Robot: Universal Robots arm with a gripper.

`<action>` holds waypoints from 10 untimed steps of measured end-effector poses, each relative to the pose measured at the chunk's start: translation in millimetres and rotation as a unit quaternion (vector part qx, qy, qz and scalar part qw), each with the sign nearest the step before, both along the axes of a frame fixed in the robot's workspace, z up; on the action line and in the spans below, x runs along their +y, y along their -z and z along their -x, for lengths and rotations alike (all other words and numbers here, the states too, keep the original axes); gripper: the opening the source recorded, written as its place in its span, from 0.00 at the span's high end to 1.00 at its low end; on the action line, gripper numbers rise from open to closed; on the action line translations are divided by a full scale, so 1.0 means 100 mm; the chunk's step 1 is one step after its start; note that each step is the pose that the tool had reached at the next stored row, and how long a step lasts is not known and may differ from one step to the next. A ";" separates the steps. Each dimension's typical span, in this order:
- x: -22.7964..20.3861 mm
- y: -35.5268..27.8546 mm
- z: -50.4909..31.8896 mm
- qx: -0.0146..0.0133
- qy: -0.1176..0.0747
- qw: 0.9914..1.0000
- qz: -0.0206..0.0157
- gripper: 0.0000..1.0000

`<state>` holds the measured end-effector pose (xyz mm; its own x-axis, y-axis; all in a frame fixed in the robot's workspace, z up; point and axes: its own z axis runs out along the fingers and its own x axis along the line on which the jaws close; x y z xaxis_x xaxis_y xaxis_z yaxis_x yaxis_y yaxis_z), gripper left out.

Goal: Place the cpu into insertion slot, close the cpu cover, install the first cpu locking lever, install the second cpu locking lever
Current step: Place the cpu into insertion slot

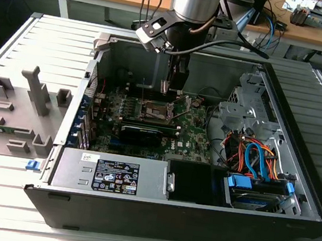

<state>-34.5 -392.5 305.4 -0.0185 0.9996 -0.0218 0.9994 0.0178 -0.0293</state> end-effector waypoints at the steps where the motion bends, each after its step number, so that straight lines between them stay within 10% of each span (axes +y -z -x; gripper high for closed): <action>1: 0.000 0.002 0.000 0.000 0.000 1.000 0.000 0.45; 10: 0.000 0.037 0.000 0.000 0.000 1.000 0.000 0.45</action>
